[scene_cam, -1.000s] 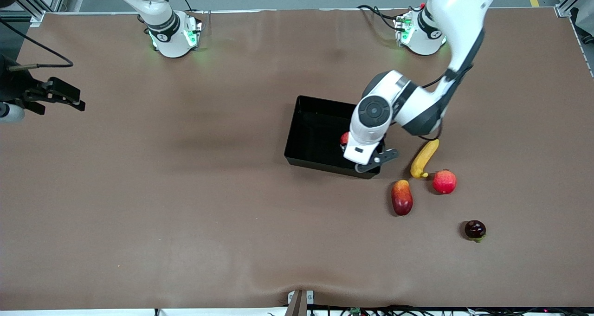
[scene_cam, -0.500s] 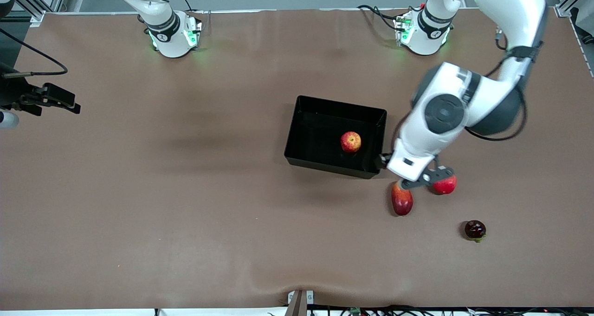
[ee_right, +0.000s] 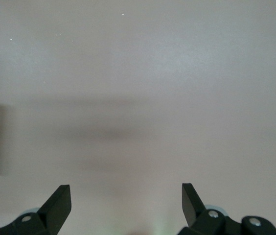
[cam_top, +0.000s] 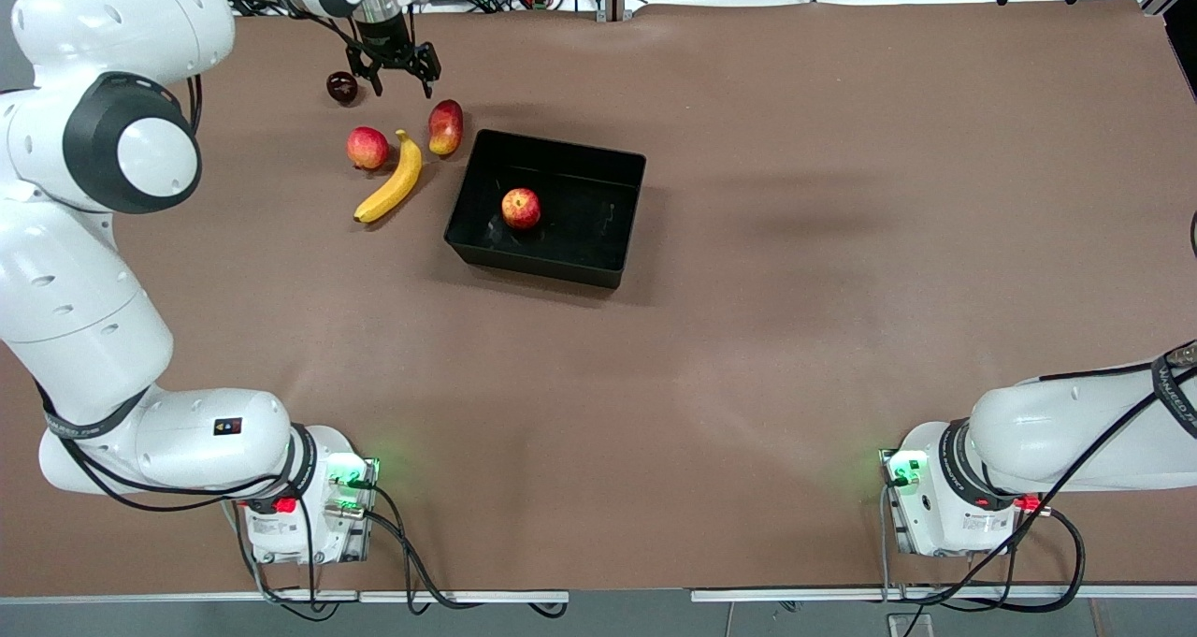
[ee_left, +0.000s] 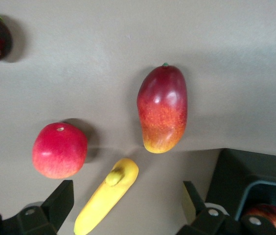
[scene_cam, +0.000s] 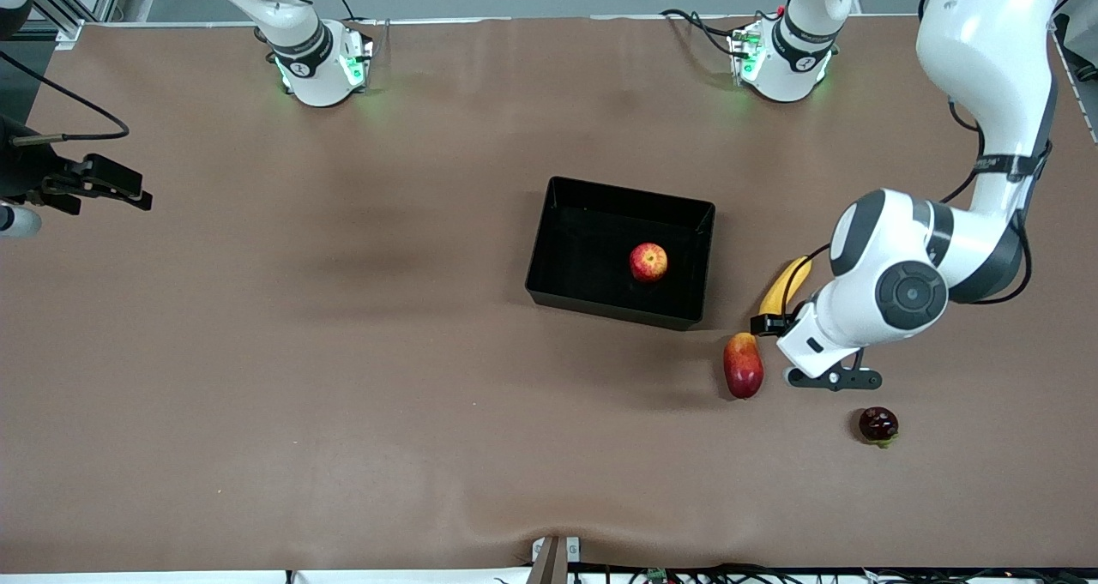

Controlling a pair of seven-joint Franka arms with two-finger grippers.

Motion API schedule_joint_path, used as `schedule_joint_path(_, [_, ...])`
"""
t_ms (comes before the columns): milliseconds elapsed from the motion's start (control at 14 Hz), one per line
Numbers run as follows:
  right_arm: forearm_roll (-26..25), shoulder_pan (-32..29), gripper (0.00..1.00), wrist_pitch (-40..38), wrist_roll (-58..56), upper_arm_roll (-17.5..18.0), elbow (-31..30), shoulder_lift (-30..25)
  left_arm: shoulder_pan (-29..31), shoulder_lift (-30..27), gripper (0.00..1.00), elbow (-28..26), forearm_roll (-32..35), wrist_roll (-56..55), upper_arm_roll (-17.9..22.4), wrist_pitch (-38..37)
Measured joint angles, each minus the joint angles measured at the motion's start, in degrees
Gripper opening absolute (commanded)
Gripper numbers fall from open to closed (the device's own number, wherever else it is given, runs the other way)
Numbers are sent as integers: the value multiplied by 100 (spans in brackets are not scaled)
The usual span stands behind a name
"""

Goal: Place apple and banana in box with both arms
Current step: 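Move the left gripper over the yellow banana, then lower the left gripper and close it on the banana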

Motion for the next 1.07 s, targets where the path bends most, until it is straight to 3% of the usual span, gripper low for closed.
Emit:
schedule_joint_path(571, [-66, 50, 100, 37, -79, 43, -10, 0, 200, 344, 75, -437, 6, 9, 7, 239])
schedule_joint_path(857, [-68, 125, 100, 37, -86, 70, -10, 0, 287, 344, 51, -492, 6, 9, 9, 239])
schedule_joint_path(1071, [-75, 123, 100, 36, -87, 56, -10, 0, 287, 344, 48, -494, 6, 9, 8, 239])
